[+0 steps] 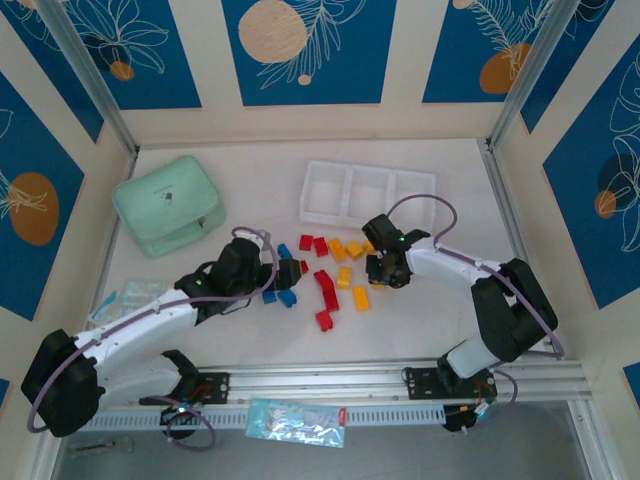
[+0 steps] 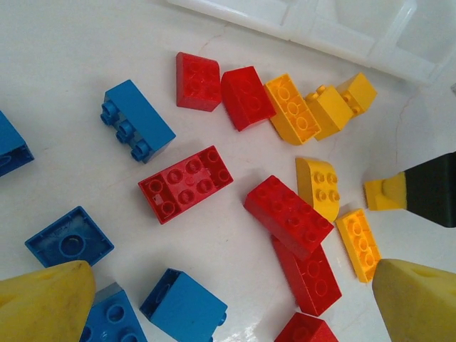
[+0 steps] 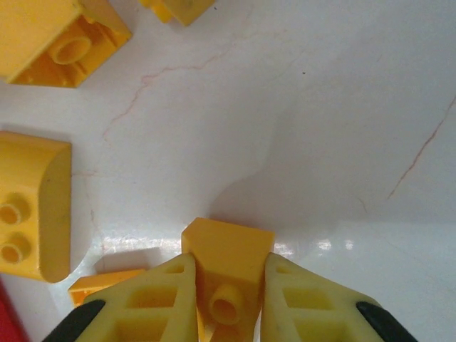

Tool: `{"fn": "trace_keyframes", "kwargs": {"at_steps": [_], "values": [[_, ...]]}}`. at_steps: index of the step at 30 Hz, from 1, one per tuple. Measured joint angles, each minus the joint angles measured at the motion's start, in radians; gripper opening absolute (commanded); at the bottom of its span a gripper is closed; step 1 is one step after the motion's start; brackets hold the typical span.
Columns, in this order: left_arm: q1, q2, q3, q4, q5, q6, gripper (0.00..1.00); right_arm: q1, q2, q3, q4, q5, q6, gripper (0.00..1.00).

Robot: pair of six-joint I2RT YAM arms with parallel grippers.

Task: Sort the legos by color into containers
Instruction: Pick up the lego from the center of the table, then place the lego in the container.

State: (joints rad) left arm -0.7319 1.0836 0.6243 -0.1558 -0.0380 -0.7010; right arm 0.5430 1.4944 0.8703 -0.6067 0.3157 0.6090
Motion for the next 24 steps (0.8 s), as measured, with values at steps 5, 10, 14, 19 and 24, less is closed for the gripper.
{"fn": "trace_keyframes", "kwargs": {"at_steps": [5, 10, 14, 19, 24], "values": [[0.0, -0.006, 0.027, -0.029, -0.022, 0.004, 0.99, 0.0, -0.056, 0.049, -0.027, -0.001, -0.018, 0.2], [0.006, -0.017, 0.071, -0.075, -0.05, 0.041, 0.99, 0.0, -0.061, 0.175, -0.037, -0.005, -0.046, 0.2], [0.031, -0.017, 0.116, -0.111, -0.068, 0.075, 0.99, 0.0, -0.005, 0.311, -0.03, -0.005, -0.072, 0.2], [0.075, -0.016, 0.146, -0.133, -0.076, 0.108, 0.99, 0.012, 0.145, 0.478, 0.01, -0.003, -0.108, 0.2], [0.131, -0.013, 0.162, -0.153, -0.073, 0.127, 0.99, 0.027, 0.339, 0.654, 0.04, -0.001, -0.15, 0.2]]}}
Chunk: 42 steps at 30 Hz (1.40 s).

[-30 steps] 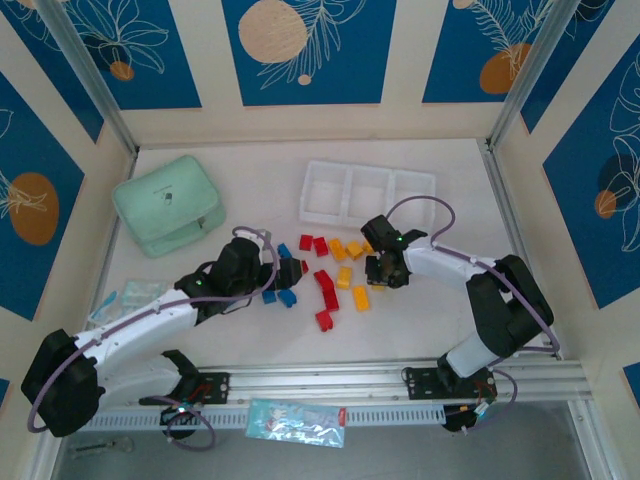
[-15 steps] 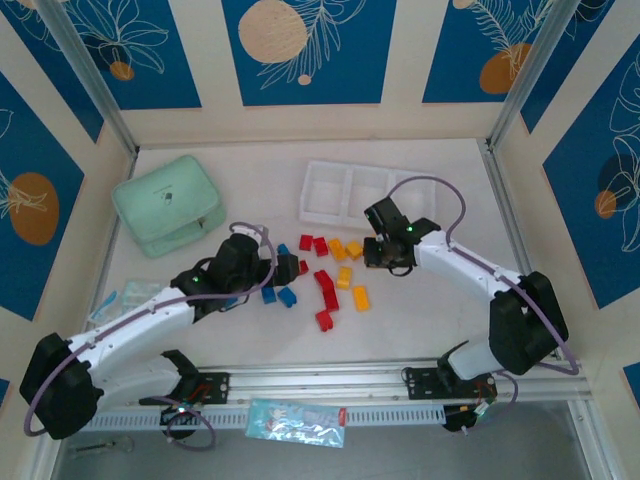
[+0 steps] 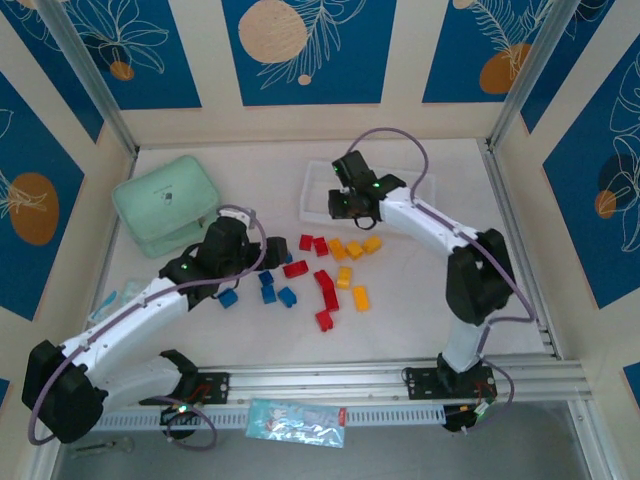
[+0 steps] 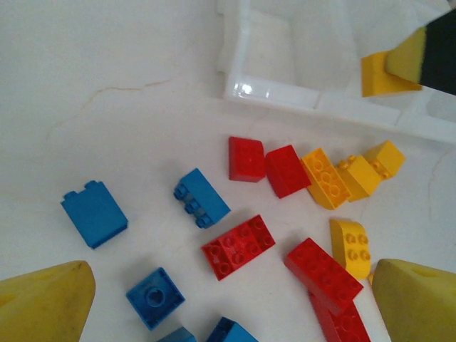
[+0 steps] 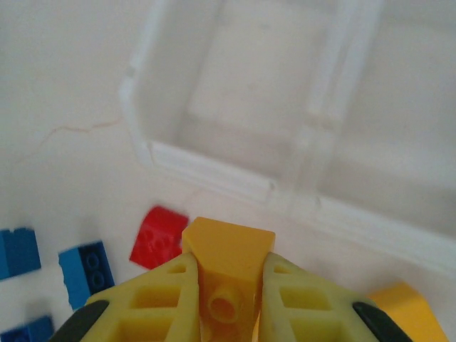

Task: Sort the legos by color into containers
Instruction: Place the lego in the container, then pick up the lego from the bottom-center of the table.

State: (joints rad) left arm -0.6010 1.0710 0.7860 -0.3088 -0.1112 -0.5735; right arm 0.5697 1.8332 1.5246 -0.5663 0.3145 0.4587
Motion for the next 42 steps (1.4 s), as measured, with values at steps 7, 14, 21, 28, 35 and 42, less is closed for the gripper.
{"fn": "trace_keyframes", "kwargs": {"at_steps": [7, 14, 21, 28, 35, 42], "values": [[0.073, 0.023, 0.005, 0.0, 0.024, 0.0, 0.99, 0.0, 0.234, 0.225, 0.001, 0.012, -0.058, 0.22], [0.087, 0.033, 0.006, -0.003, 0.033, 0.0, 0.99, 0.0, 0.351, 0.37, -0.025, 0.046, -0.115, 0.39], [0.095, 0.033, 0.008, -0.007, 0.04, 0.0, 0.99, 0.0, 0.339, 0.38, -0.032, 0.046, -0.14, 0.45], [0.095, 0.025, 0.008, -0.01, 0.081, -0.004, 0.99, 0.0, 0.15, 0.202, -0.018, 0.021, -0.133, 0.5], [0.094, -0.02, -0.01, 0.001, 0.182, -0.028, 0.99, 0.0, -0.121, -0.067, -0.003, -0.027, -0.084, 0.57], [0.031, -0.03, -0.043, 0.001, 0.219, -0.048, 0.99, 0.007, -0.274, -0.314, -0.044, -0.061, -0.024, 0.62]]}}
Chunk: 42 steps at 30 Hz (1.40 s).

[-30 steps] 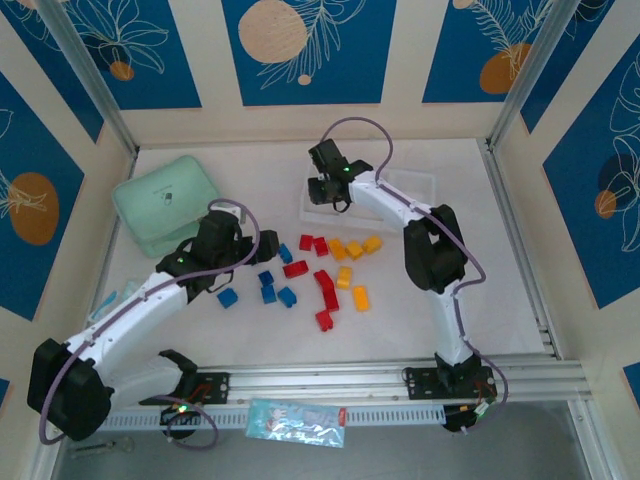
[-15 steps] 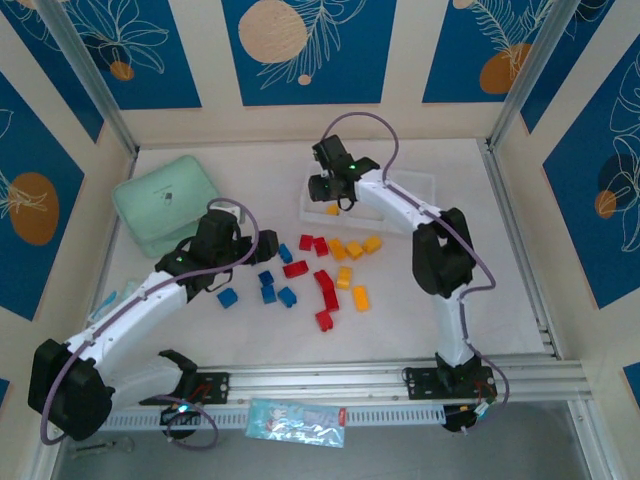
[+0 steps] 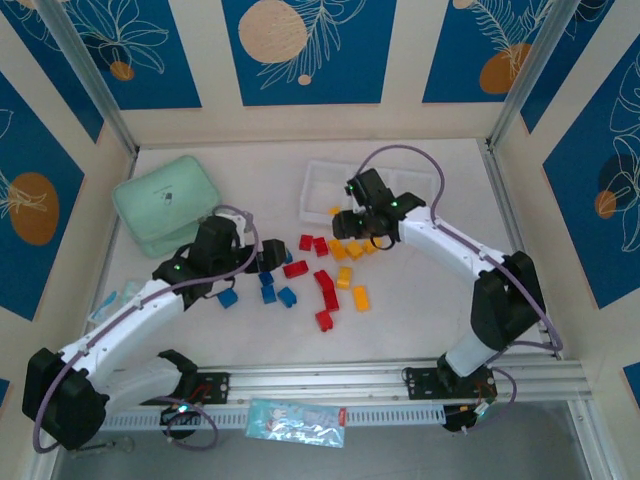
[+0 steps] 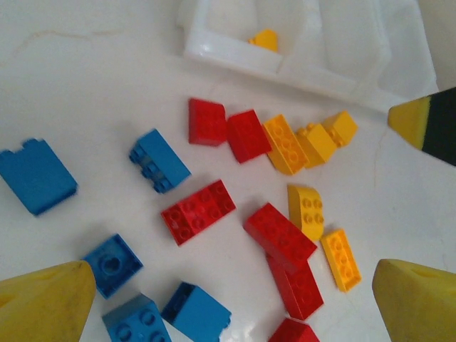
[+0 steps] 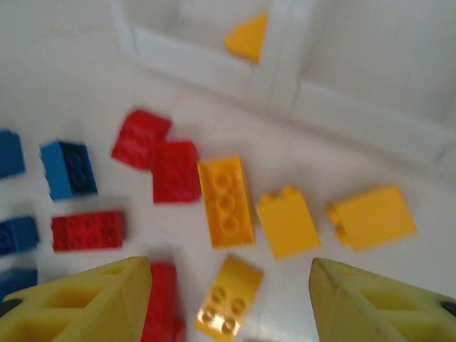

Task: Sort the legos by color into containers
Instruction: Pick up the lego from the bottom-center of the table.

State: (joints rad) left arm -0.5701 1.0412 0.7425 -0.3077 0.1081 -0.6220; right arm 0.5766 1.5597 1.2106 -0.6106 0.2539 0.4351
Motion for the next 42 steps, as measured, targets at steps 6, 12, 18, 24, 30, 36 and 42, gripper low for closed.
{"fn": "trace_keyframes", "kwargs": {"at_steps": [6, 12, 18, 24, 30, 36, 42], "values": [[-0.076, -0.02, -0.056, 0.013, -0.005, -0.034, 0.99, 0.05, -0.087, -0.151, -0.051, -0.003, 0.062, 0.64], [-0.15, -0.035, -0.097, 0.03, -0.037, -0.079, 0.99, 0.104, -0.158, -0.274, -0.076, -0.003, 0.138, 0.67], [-0.21, -0.036, -0.121, 0.063, -0.073, -0.116, 0.99, 0.153, -0.168, -0.358, -0.074, -0.003, 0.207, 0.68], [-0.231, -0.013, -0.123, 0.097, -0.096, -0.137, 0.99, 0.202, -0.122, -0.376, -0.047, 0.002, 0.242, 0.67], [-0.233, -0.003, -0.123, 0.102, -0.117, -0.142, 0.99, 0.204, -0.07, -0.376, -0.014, 0.008, 0.247, 0.61], [-0.233, -0.003, -0.123, 0.101, -0.134, -0.148, 0.99, 0.194, -0.04, -0.377, 0.01, 0.016, 0.241, 0.55], [-0.233, -0.002, -0.123, 0.101, -0.145, -0.148, 0.99, 0.189, -0.017, -0.377, 0.021, 0.028, 0.227, 0.47]]}}
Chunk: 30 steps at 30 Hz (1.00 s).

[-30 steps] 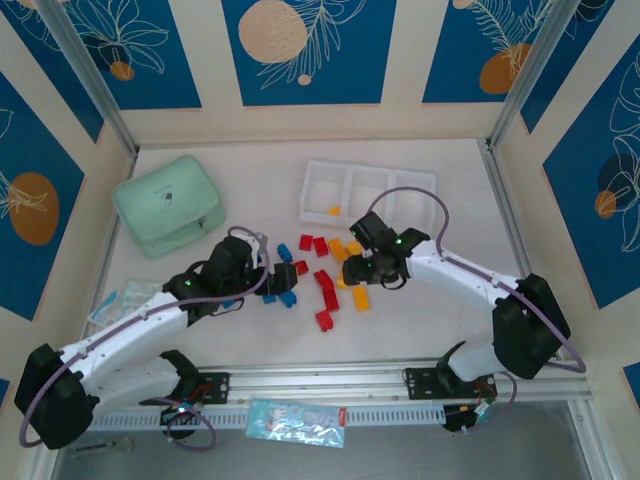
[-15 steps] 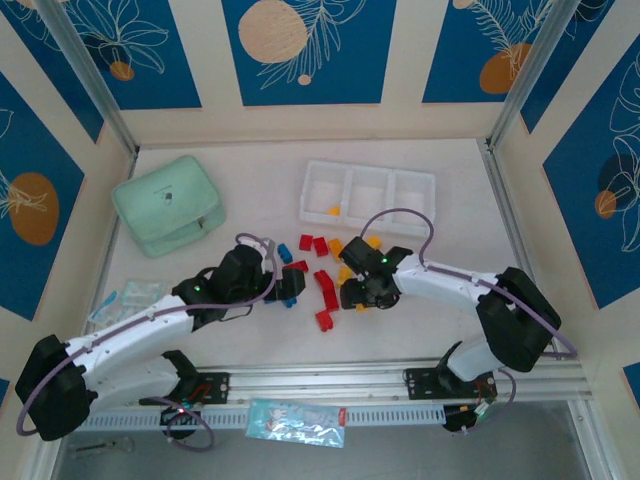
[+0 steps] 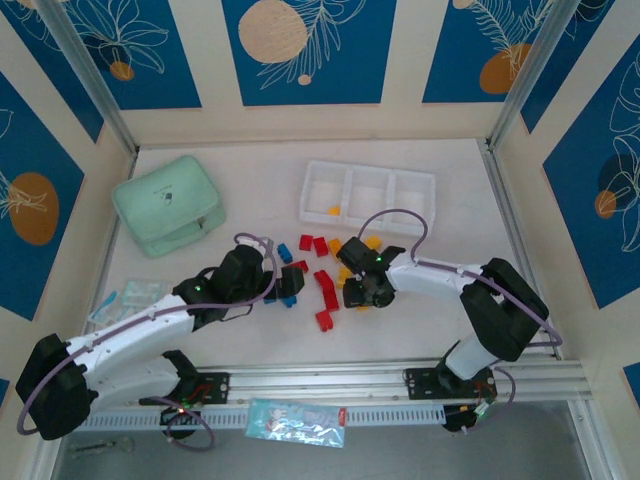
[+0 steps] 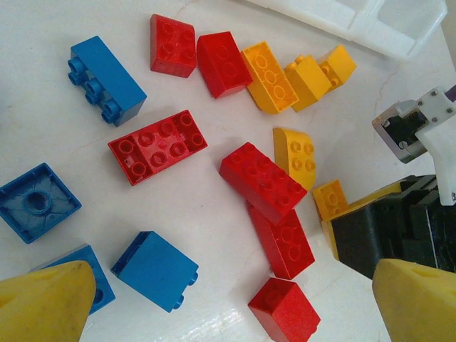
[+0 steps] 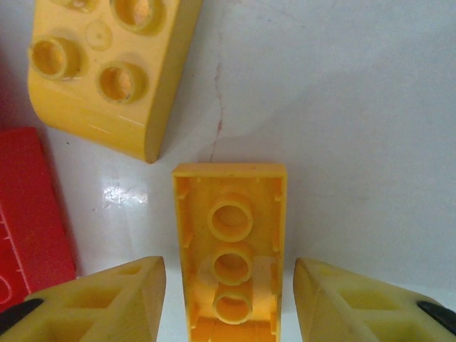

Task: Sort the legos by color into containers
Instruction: Pick up the lego from the bottom-center of the table, then place the lego in the container.

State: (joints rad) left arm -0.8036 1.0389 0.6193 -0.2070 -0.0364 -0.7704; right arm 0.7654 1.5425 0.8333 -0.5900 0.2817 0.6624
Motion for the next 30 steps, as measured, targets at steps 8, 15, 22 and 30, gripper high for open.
{"fn": "trace_keyframes", "kwargs": {"at_steps": [8, 15, 22, 30], "values": [[0.0, 0.018, 0.001, -0.022, -0.011, 0.001, 0.99, 0.0, 0.013, 0.0, -0.001, 0.008, -0.008, 0.38], [0.0, 0.018, 0.013, -0.038, -0.025, 0.012, 0.99, 0.0, 0.011, 0.009, -0.015, 0.022, -0.018, 0.35], [0.0, 0.012, 0.042, -0.076, -0.068, 0.045, 0.99, -0.002, -0.042, 0.081, -0.064, 0.054, -0.053, 0.35], [0.013, -0.027, 0.09, -0.115, -0.122, 0.106, 0.99, -0.033, -0.045, 0.236, -0.077, 0.071, -0.114, 0.35]]}}
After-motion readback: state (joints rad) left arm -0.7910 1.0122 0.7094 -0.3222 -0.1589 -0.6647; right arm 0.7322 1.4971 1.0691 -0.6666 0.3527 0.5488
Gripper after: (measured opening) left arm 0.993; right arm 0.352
